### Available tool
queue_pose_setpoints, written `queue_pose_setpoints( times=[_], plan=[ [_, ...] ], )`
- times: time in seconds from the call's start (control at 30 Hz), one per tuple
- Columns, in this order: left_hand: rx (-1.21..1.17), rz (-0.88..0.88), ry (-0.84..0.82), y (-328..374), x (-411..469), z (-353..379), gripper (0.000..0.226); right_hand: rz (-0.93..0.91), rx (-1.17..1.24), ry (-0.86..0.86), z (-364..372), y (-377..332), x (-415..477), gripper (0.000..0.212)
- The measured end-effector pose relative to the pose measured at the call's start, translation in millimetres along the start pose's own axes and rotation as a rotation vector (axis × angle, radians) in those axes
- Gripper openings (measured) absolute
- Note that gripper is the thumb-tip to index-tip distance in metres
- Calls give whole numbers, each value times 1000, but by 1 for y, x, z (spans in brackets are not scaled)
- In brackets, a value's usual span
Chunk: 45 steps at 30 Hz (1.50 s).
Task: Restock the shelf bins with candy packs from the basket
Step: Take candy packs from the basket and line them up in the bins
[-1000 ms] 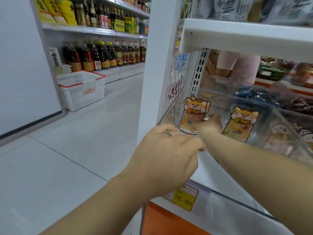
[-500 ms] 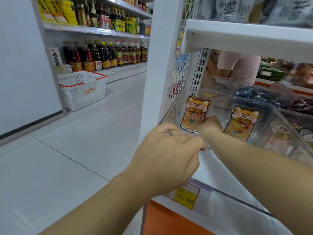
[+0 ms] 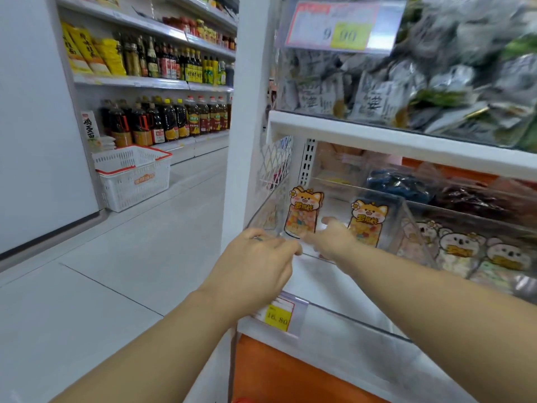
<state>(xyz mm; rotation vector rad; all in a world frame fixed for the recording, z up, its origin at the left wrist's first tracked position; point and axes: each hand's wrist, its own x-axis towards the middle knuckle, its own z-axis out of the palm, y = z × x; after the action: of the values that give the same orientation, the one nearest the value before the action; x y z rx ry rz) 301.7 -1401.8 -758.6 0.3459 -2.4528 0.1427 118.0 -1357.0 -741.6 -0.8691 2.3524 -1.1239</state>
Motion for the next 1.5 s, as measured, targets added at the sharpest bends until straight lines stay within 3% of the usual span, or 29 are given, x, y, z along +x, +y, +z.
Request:
queue_pose_setpoints(
  times=[0.07, 0.17, 0.3, 0.53, 0.63, 0.7, 0.83, 0.97, 1.0, 1.1, 1.17, 1.27, 1.37, 1.43, 1.5],
  plan=[
    [-3, -35, -42, 7, -4, -9, 31, -137, -12, -55, -11, -3, -33, 32],
    [-52, -104, -69, 30, -21, -31, 32, -386, -83, -39, -35, -9, -93, 51],
    [-145, -186, -111, 77, -60, -61, 25, -662, -159, -14, -64, 8, -187, 42],
    [-216, -287, -577, 157, -148, -56, 25, -416, -152, -256, -54, 132, -293, 34],
    [-304, -397, -705, 180, -191, -38, 22, -247, -374, -451, -48, 187, -307, 29],
    [-311, -426, -840, 192, -223, -23, 26, -151, -535, -592, -42, 215, -314, 36],
    [-215, -346, -1097, 202, -269, -5, 37, -86, -675, -735, -22, 251, -332, 53],
    [-263, -365, -1104, 197, -281, 0, 25, -100, -794, -731, -5, 272, -341, 71],
    [-273, -398, -1101, 195, -280, 0, 13, -137, -828, -705, -1, 272, -342, 70],
    [-256, -472, -1047, 187, -277, -3, 23, -356, -897, -585, 14, 262, -347, 68],
    [-260, -514, -1040, 181, -277, -4, 20, -446, -878, -628, 23, 255, -350, 75],
    [-308, -551, -1135, 187, -279, -6, 13, -456, -898, -735, 28, 261, -349, 86],
    [-389, -611, -1256, 200, -282, -4, 22, -430, -979, -703, 22, 275, -344, 80],
    [-476, -774, -1273, 207, -286, 1, 27, -357, -977, -663, 16, 283, -340, 79],
    [-672, -1068, -1189, 211, -288, 7, 26, -317, -930, -622, 11, 290, -338, 81]
  ],
)
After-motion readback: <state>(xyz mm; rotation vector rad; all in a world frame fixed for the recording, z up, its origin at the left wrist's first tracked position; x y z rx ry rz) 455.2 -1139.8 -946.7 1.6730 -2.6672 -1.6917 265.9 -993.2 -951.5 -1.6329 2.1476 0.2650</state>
